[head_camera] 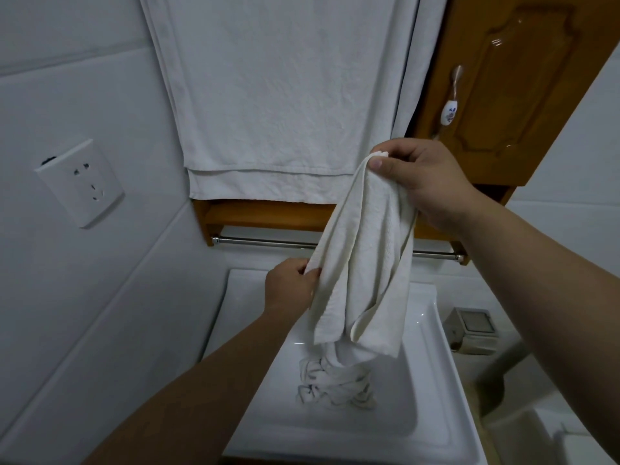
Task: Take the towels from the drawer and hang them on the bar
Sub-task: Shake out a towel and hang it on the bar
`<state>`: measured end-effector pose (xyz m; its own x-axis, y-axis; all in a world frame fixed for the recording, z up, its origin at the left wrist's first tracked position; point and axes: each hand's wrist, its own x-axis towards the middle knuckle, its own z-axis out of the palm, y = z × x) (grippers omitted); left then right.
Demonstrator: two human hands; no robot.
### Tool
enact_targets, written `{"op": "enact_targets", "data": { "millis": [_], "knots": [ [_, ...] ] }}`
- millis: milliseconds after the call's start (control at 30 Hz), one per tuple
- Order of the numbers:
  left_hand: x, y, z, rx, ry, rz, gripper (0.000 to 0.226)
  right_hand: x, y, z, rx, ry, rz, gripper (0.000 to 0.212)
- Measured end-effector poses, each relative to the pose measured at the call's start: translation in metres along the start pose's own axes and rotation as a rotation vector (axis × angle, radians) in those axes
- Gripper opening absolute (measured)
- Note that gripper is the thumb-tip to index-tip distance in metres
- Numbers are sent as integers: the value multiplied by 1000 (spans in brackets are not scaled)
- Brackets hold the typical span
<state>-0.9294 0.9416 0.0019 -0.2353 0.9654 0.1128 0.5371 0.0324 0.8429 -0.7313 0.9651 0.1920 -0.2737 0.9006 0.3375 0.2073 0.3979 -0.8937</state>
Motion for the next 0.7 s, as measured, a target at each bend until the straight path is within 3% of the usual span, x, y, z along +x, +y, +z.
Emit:
{"op": "enact_targets", "data": {
  "millis": [300, 600, 700],
  "knots": [
    [0, -68, -16, 115, -4, -130, 31, 1, 1, -17, -28, 202, 59, 11],
    [-19, -73, -9, 319, -63, 200, 28, 2, 4, -16, -25, 298, 119, 12],
    [-29, -71, -1, 331, -120, 286, 37, 2, 3, -14, -36, 292, 117, 8]
  ]
}}
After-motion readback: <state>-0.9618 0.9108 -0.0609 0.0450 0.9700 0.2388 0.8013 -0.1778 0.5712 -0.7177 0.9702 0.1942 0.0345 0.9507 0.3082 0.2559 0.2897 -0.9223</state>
